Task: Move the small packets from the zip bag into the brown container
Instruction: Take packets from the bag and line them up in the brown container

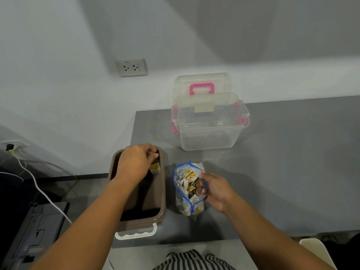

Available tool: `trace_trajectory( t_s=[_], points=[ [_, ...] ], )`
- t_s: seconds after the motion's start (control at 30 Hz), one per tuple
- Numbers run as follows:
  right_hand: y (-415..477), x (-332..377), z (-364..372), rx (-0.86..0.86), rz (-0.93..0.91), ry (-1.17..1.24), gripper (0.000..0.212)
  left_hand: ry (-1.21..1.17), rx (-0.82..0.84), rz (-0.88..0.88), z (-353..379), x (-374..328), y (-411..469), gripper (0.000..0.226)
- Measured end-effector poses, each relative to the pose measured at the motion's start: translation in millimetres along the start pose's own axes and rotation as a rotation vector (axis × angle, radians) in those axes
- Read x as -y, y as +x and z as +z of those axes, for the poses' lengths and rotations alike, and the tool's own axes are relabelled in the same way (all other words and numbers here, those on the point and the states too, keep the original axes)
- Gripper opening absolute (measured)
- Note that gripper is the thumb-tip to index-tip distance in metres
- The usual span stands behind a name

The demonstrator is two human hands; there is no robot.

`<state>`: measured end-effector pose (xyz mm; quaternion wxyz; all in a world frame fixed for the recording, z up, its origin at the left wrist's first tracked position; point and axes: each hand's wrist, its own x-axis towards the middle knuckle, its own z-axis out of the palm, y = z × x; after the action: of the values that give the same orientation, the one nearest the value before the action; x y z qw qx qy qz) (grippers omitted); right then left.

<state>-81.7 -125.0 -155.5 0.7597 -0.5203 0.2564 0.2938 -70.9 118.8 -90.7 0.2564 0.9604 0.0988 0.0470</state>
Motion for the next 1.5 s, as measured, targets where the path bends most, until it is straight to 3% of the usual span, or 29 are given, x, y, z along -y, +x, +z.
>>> trace_trajectory(
  t_s=[0.13,0.3,0.5,0.6,0.7,1.07,1.3,1.5],
  points=[
    [3,-1,-7,0.006,-0.005,-0.064,0.024,-0.189,0.002,0.100,-3,-38,-22,0.013],
    [6,-4,-16,-0.027,-0.014,-0.087,0.031,0.002,0.169,0.274,24,-77,-43,0.016],
    [6,-4,-30,-0.013,0.006,-0.188,0.043,0.217,0.373,0.284,68,-88,-58,0.017],
    [3,-2,-36,-0.012,-0.022,-0.267,0.048,0.349,0.328,0.254,83,-89,-61,0.021],
    [6,-3,-44,-0.002,-0.033,-0.305,0.047,0.321,0.266,0.190,91,-91,-62,0.022],
    [1,1,-46,-0.021,-0.019,-0.293,0.046,0.332,0.346,0.214,94,-92,-60,0.022],
    [0,1,-41,0.003,-0.012,-0.242,0.040,0.141,0.275,0.150,89,-88,-60,0.017],
    [5,-2,-34,0.016,-0.064,-0.174,0.044,-0.054,0.330,0.086,80,-80,-57,0.009]
  ],
)
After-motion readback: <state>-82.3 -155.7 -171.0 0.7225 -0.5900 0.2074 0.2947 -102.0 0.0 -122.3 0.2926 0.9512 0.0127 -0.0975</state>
